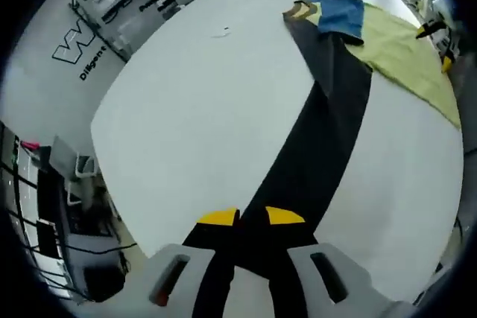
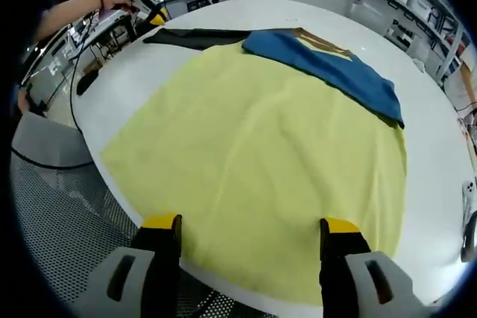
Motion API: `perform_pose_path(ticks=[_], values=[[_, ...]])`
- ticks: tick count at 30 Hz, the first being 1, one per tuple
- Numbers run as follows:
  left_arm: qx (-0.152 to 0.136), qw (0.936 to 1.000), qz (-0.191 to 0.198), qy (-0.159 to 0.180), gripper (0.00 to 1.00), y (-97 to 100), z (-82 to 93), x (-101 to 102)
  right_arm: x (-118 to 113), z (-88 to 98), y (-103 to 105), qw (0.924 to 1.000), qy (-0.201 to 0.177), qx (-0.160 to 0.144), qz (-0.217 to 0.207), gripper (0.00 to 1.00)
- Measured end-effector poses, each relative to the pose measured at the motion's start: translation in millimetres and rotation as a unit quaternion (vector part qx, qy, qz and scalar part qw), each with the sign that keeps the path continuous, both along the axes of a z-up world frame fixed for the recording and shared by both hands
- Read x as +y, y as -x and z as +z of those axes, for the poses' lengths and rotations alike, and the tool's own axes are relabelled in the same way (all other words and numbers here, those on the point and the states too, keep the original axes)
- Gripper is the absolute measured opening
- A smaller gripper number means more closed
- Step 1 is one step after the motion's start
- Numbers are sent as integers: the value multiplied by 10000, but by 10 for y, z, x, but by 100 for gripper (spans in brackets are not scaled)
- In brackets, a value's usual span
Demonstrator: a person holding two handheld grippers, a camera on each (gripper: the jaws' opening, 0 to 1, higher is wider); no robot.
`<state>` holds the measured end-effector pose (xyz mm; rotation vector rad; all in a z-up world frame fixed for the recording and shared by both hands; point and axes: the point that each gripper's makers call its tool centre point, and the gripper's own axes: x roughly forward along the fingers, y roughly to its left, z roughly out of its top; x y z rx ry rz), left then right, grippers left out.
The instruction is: Fold the garment on the visible template until the final outline fits inside the template.
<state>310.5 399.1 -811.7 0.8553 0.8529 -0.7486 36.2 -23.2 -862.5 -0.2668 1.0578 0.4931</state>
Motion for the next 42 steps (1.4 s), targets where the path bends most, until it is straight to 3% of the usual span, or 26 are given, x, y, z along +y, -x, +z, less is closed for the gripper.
perform_pose_path(ticks=[1, 3, 6, 9, 13, 15, 24, 31, 35, 37, 42], values=[[4, 10000, -40, 19, 18, 16, 0, -31, 11, 13, -8, 10000, -67, -15, -37, 76], [101, 9997, -161, 171, 19, 78, -26, -175, 81, 199, -169, 9975, -480, -484, -202, 75], [130, 9985, -475, 241, 21, 148, -59, -351, 143, 445, -351, 9925, -485, -1113, 134, 76], [193, 9964, -665, 482, 22, 248, -81, -585, 220, 583, -439, 9880, -584, -1406, 267, 78], [226, 9948, -626, 767, 22, 280, -85, -794, 311, 701, -492, 9833, -782, -1612, 323, 79], [281, 9925, -543, 1062, 22, 297, -81, -921, 352, 731, -497, 9814, -864, -1675, 365, 79], [381, 9873, -544, 1442, 20, 335, -154, -1203, 408, 709, -504, 9797, -1005, -1700, 359, 81], [446, 9864, -543, 1485, 17, 330, -245, -1304, 437, 765, -520, 9761, -1156, -1797, 388, 81], [432, 9861, -519, 1518, 9, 295, -256, -1335, 473, 806, -528, 9730, -1260, -1888, 426, 83], [487, 9856, -492, 1545, 5, 299, -266, -1352, 481, 800, -522, 9732, -1269, -1871, 425, 83], [499, 9860, -435, 1531, 4, 267, -274, -1345, 471, 769, -510, 9741, -1277, -1825, 383, 83]])
